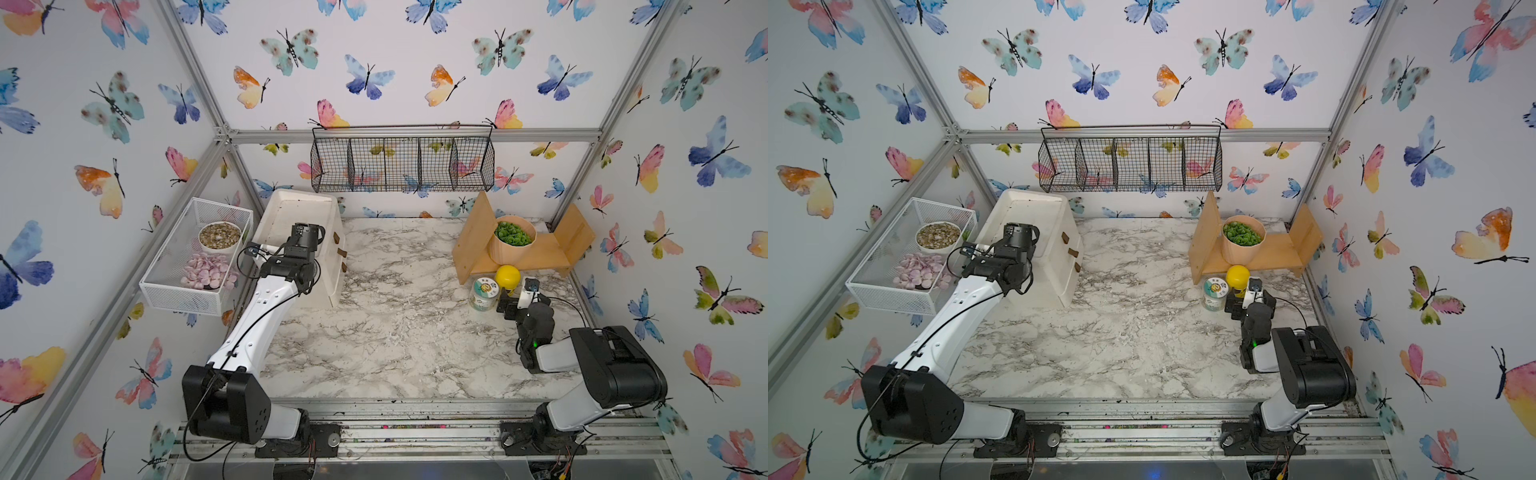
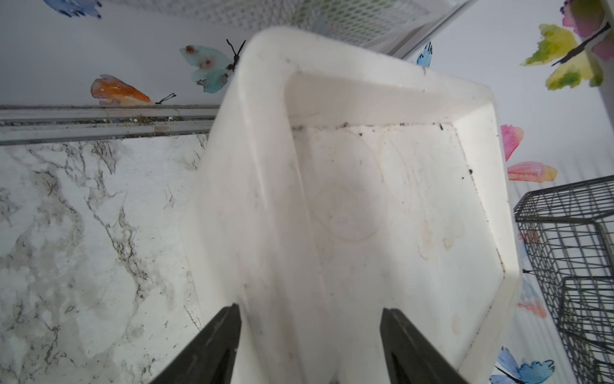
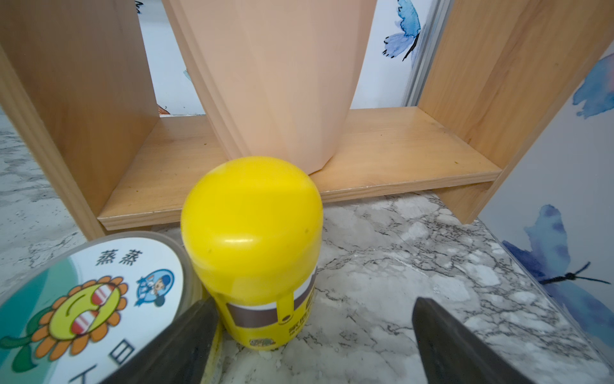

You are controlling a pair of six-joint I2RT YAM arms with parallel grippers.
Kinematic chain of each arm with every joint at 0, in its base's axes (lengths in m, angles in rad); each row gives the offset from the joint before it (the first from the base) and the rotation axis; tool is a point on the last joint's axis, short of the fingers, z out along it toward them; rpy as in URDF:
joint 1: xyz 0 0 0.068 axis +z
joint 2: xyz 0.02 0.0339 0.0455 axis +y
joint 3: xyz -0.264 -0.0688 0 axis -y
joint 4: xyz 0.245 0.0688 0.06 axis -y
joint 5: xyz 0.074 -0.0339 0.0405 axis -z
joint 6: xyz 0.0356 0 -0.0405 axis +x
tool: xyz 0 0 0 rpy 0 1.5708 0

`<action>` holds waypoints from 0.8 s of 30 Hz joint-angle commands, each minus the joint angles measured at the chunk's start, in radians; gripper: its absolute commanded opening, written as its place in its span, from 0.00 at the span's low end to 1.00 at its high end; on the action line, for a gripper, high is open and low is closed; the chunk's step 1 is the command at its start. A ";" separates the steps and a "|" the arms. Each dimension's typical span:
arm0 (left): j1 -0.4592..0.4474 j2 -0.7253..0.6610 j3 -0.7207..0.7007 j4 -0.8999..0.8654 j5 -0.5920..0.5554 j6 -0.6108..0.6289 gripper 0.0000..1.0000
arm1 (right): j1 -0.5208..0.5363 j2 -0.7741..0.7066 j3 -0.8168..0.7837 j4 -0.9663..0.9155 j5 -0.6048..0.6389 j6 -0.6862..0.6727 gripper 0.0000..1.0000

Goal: Take the microphone out of the drawer
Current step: Adjust the storage box at the center of the board.

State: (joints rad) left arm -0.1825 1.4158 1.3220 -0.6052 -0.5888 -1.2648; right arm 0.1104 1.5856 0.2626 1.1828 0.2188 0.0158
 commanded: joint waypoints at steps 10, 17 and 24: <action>0.008 -0.050 -0.070 -0.010 -0.033 -0.023 0.29 | -0.005 -0.004 0.002 0.001 -0.018 0.009 0.98; 0.007 -0.132 -0.102 -0.011 0.028 -0.002 0.18 | -0.005 -0.004 0.001 0.001 -0.016 0.009 0.98; 0.006 -0.198 -0.139 0.010 0.153 0.024 0.18 | -0.005 -0.006 0.001 0.001 -0.017 0.008 0.98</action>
State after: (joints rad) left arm -0.1699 1.2606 1.1915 -0.6109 -0.5819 -1.1831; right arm 0.1104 1.5856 0.2626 1.1828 0.2161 0.0158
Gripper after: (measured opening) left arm 0.269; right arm 0.985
